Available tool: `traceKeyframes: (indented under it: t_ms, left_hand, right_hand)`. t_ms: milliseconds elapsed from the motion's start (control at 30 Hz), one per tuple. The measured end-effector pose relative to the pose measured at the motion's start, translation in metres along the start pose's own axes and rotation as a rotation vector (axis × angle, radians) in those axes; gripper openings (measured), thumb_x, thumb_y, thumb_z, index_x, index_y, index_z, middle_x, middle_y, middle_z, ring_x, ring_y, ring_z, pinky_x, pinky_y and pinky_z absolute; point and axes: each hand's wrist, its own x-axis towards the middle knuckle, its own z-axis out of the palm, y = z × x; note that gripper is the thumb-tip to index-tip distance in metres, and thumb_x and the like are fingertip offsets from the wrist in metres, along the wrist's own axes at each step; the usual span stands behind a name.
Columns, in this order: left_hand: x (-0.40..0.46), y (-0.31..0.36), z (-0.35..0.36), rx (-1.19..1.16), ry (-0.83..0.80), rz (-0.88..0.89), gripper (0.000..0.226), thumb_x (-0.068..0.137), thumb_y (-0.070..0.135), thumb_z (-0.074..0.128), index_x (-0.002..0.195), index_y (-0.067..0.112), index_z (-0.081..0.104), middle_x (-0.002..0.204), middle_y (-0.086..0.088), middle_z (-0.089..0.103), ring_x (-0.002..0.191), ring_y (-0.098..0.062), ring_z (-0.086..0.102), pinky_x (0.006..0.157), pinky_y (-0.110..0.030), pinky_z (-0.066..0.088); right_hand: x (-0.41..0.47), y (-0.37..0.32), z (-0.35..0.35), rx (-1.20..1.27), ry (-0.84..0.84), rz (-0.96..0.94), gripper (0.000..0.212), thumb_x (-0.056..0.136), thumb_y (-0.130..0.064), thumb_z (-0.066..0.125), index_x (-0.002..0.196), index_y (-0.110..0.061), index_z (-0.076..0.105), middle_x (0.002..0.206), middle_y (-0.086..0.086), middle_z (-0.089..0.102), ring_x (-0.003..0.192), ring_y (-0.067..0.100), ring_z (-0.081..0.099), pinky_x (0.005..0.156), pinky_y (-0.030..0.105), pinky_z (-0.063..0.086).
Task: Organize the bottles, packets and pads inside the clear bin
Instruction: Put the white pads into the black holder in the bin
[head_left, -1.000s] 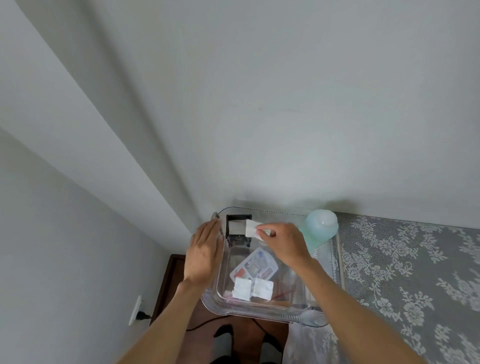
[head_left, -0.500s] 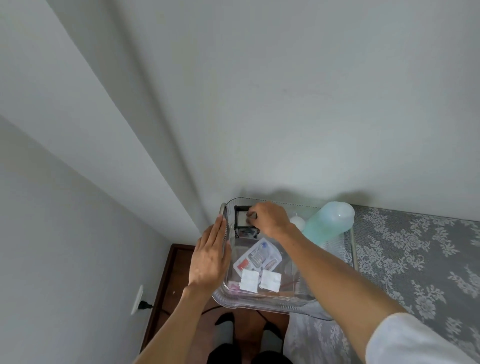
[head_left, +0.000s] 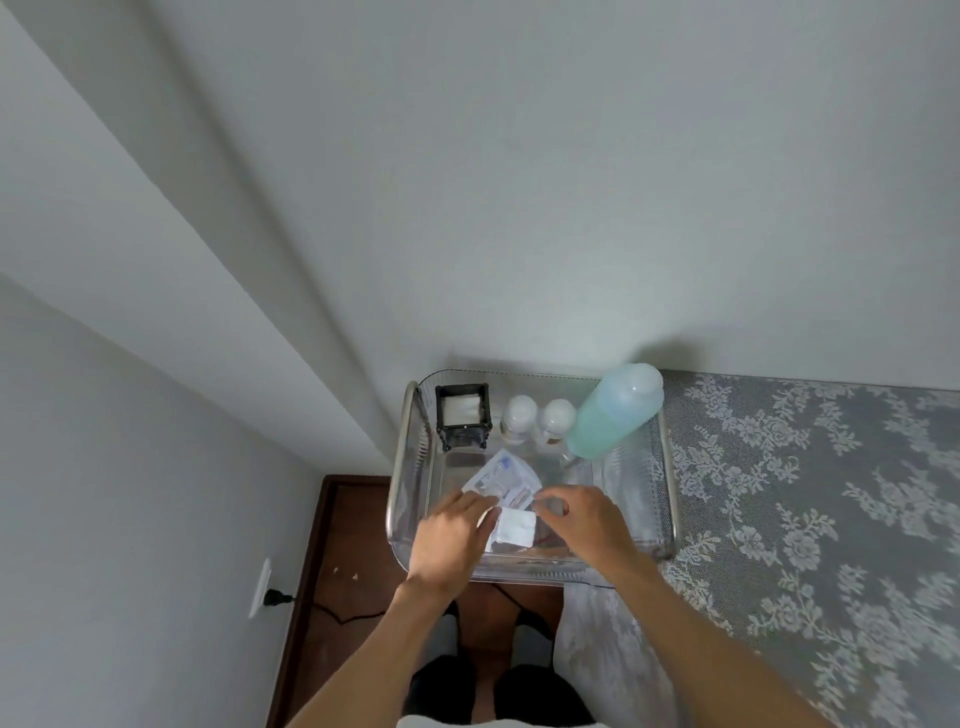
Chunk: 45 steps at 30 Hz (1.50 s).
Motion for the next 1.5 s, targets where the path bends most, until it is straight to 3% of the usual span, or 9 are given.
traceKeyframes:
  t_ms: [67,167,400,800,900,1033,1200,1400,1500]
  left_hand:
    - [0.005,-0.004,0.012,0.006,-0.201,-0.268,0.025,0.094,0.033,0.062,0.117,0.026,0.069,0.109,0.005,0.071,0.097,-0.017,0.065,0.074,-0.037,0.058]
    - [0.02,-0.016,0.025,0.123,-0.453,-0.435,0.027,0.094,0.032,0.059,0.119,0.027,0.068,0.109,-0.001,0.072,0.096,-0.022,0.068,0.08,-0.033,0.054]
    - [0.034,-0.036,0.047,0.368,-0.622,-0.384,0.026,0.09,0.015,0.062,0.115,0.017,0.068,0.103,-0.006,0.071,0.09,-0.023,0.068,0.079,-0.034,0.057]
    - [0.038,-0.039,0.035,0.458,-0.58,-0.275,0.017,0.096,0.008,0.054,0.104,0.014,0.067,0.086,-0.001,0.07,0.071,-0.015,0.066,0.071,-0.03,0.059]
    - [0.033,-0.02,0.015,0.438,-0.525,-0.244,0.011,0.095,0.007,0.056,0.094,0.014,0.064,0.08,0.001,0.067,0.062,-0.014,0.058,0.064,-0.029,0.055]
    - [0.042,0.003,-0.021,0.388,-0.353,-0.214,0.025,0.095,0.009,0.056,0.073,0.02,0.052,0.07,0.002,0.062,0.054,-0.014,0.05,0.054,-0.026,0.047]
    - [0.081,0.001,-0.06,0.418,-0.206,-0.258,0.016,0.093,0.009,0.058,0.082,0.019,0.062,0.08,0.004,0.066,0.064,-0.015,0.058,0.061,-0.031,0.055]
    - [0.123,-0.009,-0.065,0.58,-0.252,-0.269,0.025,0.085,-0.005,0.058,0.091,0.018,0.066,0.084,-0.002,0.07,0.099,-0.02,0.061,0.076,-0.029,0.05]
    - [0.133,-0.005,-0.059,0.676,-0.322,-0.223,0.026,0.079,-0.006,0.06,0.084,0.019,0.065,0.082,-0.001,0.071,0.084,-0.021,0.068,0.098,-0.032,0.04]
  right_hand:
    - [-0.006,0.01,0.013,-0.014,-0.044,0.06,0.023,0.092,-0.045,0.063,0.111,-0.036,0.074,0.084,-0.01,0.073,0.069,0.005,0.065,0.063,0.022,0.052]
    - [-0.006,0.015,0.029,-0.023,-0.05,0.089,0.022,0.089,-0.045,0.067,0.108,-0.037,0.075,0.102,-0.009,0.076,0.091,0.013,0.07,0.076,0.027,0.054]
    - [0.01,0.025,0.053,-0.014,-0.12,0.107,0.024,0.087,-0.043,0.071,0.109,-0.034,0.075,0.101,-0.013,0.076,0.089,0.009,0.07,0.078,0.029,0.057]
    - [0.022,0.021,0.068,-0.192,-0.036,0.081,0.014,0.094,-0.032,0.065,0.099,-0.032,0.078,0.095,-0.01,0.078,0.077,0.016,0.074,0.072,0.032,0.062]
    - [0.015,0.018,0.063,-0.187,-0.041,0.094,0.014,0.093,-0.033,0.066,0.099,-0.031,0.078,0.094,-0.009,0.078,0.077,0.016,0.074,0.071,0.031,0.062]
    - [0.001,0.013,0.05,-0.157,-0.038,0.125,0.011,0.089,-0.036,0.07,0.095,-0.034,0.078,0.09,-0.013,0.078,0.074,0.011,0.072,0.064,0.021,0.055]
    - [-0.005,0.001,0.029,-0.132,-0.031,0.119,0.01,0.088,-0.036,0.069,0.091,-0.035,0.078,0.09,-0.015,0.077,0.071,0.006,0.069,0.053,0.012,0.045]
    - [-0.006,-0.008,0.012,-0.028,0.008,0.079,0.011,0.088,-0.038,0.069,0.096,-0.037,0.077,0.095,-0.017,0.076,0.077,0.004,0.07,0.066,0.021,0.056]
    - [-0.007,-0.007,0.005,-0.005,0.035,0.05,0.012,0.088,-0.038,0.069,0.098,-0.037,0.077,0.094,-0.015,0.077,0.075,0.003,0.069,0.061,0.014,0.051]
